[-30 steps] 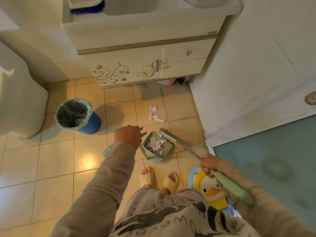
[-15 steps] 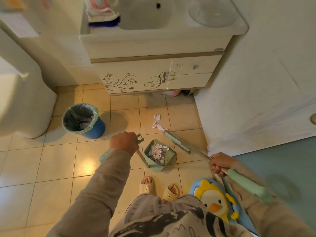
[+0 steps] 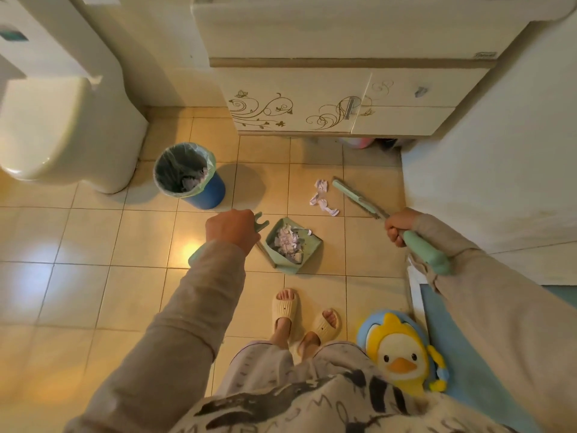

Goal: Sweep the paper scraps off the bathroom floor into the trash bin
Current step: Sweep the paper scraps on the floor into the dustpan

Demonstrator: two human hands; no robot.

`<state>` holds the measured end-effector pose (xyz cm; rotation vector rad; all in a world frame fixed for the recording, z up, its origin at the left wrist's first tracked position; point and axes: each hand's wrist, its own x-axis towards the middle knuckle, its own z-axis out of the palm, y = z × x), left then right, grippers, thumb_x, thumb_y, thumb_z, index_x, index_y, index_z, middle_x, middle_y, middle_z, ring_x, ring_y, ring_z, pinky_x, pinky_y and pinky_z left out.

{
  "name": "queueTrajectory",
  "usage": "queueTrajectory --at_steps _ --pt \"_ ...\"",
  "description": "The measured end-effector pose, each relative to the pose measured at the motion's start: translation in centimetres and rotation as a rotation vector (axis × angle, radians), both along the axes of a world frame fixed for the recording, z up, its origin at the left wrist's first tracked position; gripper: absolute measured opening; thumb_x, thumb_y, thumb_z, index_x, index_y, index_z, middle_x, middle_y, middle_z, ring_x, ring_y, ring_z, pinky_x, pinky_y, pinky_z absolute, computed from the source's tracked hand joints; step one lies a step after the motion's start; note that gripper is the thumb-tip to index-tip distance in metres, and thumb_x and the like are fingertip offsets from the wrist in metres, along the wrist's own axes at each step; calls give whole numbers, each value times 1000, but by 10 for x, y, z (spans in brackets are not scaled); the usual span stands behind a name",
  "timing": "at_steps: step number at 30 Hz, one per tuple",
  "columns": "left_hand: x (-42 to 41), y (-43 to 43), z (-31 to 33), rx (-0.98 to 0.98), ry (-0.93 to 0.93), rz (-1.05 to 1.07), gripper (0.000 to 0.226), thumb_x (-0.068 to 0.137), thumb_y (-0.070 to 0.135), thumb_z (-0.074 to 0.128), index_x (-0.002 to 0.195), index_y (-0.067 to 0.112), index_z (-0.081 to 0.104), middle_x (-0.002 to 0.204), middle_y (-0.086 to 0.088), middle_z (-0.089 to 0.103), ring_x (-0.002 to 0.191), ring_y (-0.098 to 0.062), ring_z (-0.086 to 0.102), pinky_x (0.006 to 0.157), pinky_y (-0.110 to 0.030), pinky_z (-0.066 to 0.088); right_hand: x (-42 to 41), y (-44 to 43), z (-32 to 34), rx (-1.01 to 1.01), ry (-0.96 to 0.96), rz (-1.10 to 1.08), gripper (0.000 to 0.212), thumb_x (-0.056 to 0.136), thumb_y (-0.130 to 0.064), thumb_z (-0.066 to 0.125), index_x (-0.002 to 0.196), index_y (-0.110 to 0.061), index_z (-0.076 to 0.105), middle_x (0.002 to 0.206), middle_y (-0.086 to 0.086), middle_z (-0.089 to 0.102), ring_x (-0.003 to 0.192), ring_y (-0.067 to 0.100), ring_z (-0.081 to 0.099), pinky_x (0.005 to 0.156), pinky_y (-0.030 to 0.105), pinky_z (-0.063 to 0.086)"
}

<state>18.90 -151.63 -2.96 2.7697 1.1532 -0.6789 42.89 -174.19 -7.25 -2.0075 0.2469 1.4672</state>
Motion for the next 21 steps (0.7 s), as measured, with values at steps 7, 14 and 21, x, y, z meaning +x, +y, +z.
queueTrajectory --at_steps 7,14,21 --pt "3 25 -4 38 21 -32 28 87 39 63 105 18 65 90 -4 66 84 -24 64 69 -30 45 -44 8 -13 -259 48 314 10 90 0 35 96 -6 40 56 5 37 39 10 35 36 15 31" --pt "9 35 -6 32 11 -82 28 87 40 63 106 18 65 88 -2 66 79 -20 63 62 -27 41 -34 -23 17 -136 185 203 36 91 4 37 125 -7 43 39 2 41 24 5 33 33 10 28" --pt "-1 42 -5 20 10 -57 28 88 40 61 105 18 65 88 -2 65 83 -21 65 65 -29 42 -28 -23 29 -87 130 184 37 93 4 39 129 3 43 51 5 40 25 4 33 33 11 29"
